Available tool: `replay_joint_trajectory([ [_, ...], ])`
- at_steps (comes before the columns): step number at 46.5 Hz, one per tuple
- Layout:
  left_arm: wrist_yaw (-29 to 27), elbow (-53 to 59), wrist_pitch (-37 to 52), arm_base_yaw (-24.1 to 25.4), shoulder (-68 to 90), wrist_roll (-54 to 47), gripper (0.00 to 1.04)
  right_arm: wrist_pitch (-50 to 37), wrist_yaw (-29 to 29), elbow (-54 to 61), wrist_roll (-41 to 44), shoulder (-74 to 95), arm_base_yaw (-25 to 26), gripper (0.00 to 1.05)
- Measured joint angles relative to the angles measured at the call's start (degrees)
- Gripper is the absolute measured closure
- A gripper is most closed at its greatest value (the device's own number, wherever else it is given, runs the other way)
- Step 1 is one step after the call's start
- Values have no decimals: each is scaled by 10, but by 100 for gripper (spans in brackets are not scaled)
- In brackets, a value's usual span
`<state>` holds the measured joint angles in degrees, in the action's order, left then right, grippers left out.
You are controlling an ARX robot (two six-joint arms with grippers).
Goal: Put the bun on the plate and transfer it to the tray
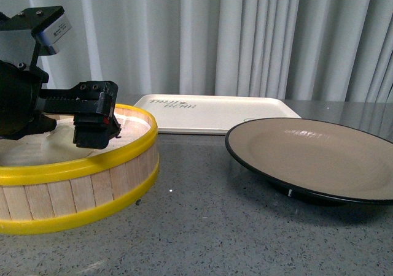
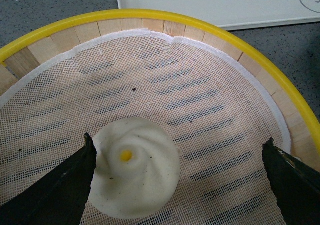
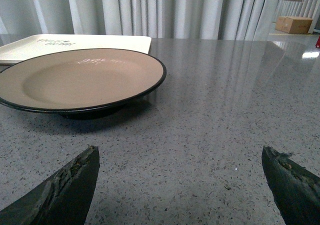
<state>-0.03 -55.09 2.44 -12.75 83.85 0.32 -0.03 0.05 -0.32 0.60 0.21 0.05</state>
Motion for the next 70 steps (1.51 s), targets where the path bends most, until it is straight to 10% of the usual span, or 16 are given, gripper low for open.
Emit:
replay_joint_trajectory([
  [34, -5, -24, 2, 19, 39, 17, 7, 0, 0, 0, 0, 0, 0, 8],
  [57, -13, -24, 6, 17, 35, 14, 94, 0, 0, 0, 0, 0, 0, 8],
  [70, -20, -25, 25, -11, -18, 5, 101, 0, 0, 0, 0, 0, 0, 8],
])
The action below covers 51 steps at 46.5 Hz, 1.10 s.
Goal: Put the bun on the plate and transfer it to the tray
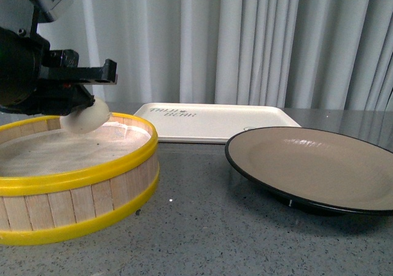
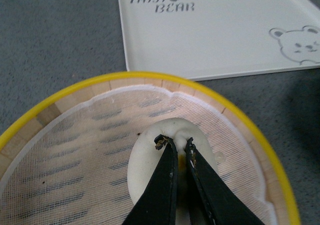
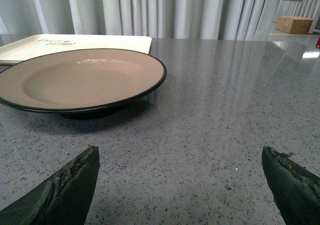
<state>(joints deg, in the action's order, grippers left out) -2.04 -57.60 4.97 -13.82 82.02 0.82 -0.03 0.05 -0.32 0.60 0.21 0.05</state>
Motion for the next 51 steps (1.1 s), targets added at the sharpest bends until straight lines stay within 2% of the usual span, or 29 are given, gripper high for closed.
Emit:
replay_joint_trajectory([
  [17, -10, -18, 10, -72, -21, 15, 101, 0, 0, 0, 0, 0, 0, 8],
  [24, -5, -41, 37, -156, -12, 36, 101, 0, 0, 0, 0, 0, 0, 8],
  [33, 11, -58, 66, -224, 29, 39, 101, 0, 0, 0, 0, 0, 0, 8],
  [41, 17, -78, 100, -252, 84, 21, 101, 0, 0, 0, 0, 0, 0, 8],
  [51, 40, -137, 86, -266, 148, -7, 101, 0, 0, 0, 0, 0, 0, 8],
])
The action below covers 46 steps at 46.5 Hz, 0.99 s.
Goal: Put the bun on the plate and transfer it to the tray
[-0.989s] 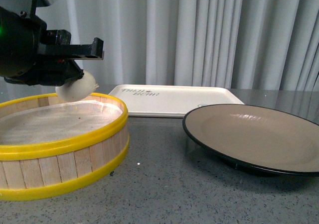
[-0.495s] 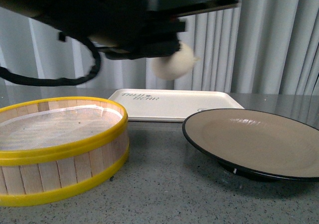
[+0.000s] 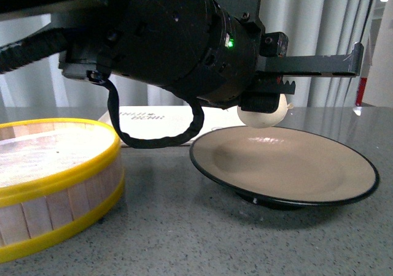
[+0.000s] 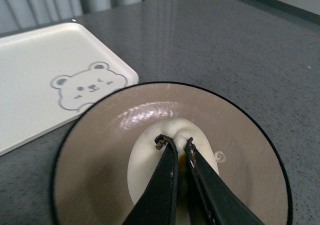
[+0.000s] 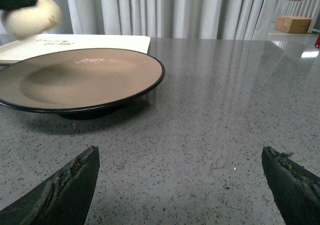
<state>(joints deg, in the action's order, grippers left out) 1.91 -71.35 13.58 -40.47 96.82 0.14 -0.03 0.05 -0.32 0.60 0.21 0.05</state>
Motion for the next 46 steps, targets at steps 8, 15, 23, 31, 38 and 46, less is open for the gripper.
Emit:
replay_joint_trajectory([
  [8, 23, -33, -12, 2, 35, -19, 101, 0, 0, 0, 0, 0, 0, 8],
  [15, 39, -84, -28, 6, 71, -53, 101, 0, 0, 0, 0, 0, 0, 8],
  [23, 54, -106, -54, 12, 107, -120, 101, 0, 0, 0, 0, 0, 0, 8],
  [31, 39, -131, -68, 27, 134, -155, 101, 0, 0, 0, 0, 0, 0, 8],
  [38, 15, -145, -112, 37, 143, -180, 101, 0, 0, 0, 0, 0, 0, 8],
  [46, 3, -146, -127, 42, 150, -181, 101, 0, 0, 0, 0, 0, 0, 8],
])
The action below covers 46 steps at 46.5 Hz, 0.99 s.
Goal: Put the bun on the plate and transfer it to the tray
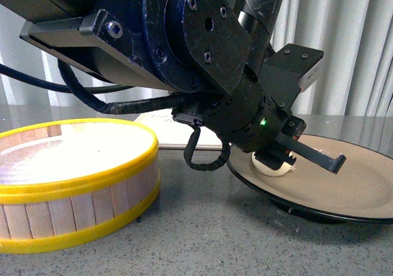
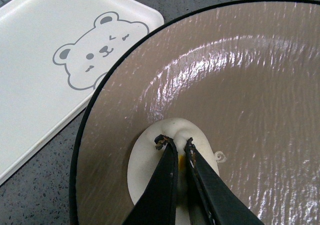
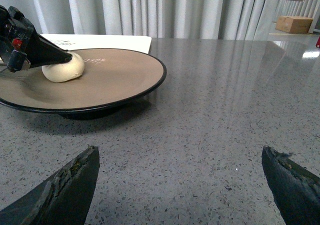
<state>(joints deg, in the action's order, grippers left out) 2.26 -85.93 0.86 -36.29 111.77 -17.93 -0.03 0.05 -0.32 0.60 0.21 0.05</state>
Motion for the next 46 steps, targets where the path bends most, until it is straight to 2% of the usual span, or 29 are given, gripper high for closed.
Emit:
replay_joint_trajectory([
  [7, 6, 0, -8, 1, -2, 6, 76, 0, 0, 0, 0, 0, 0, 8],
  [12, 21, 5, 8, 2, -12, 30, 53, 0, 0, 0, 0, 0, 0, 8],
  [18, 29, 10, 26, 3, -28, 52, 37, 0, 0, 0, 0, 0, 0, 8],
  [26, 37, 13, 45, 11, -57, 84, 5, 0, 0, 0, 0, 0, 0, 8],
  [31, 22, 4, 46, 21, -59, 110, 7, 0, 0, 0, 0, 0, 0, 8],
  [35, -22, -24, 41, 40, -54, 148, 7, 0, 0, 0, 0, 0, 0, 8],
  [40, -74, -61, 19, 82, -49, 233, 7, 0, 0, 0, 0, 0, 0, 8],
  [46, -91, -66, -2, 132, -46, 299, 7, 0, 0, 0, 0, 0, 0, 8],
])
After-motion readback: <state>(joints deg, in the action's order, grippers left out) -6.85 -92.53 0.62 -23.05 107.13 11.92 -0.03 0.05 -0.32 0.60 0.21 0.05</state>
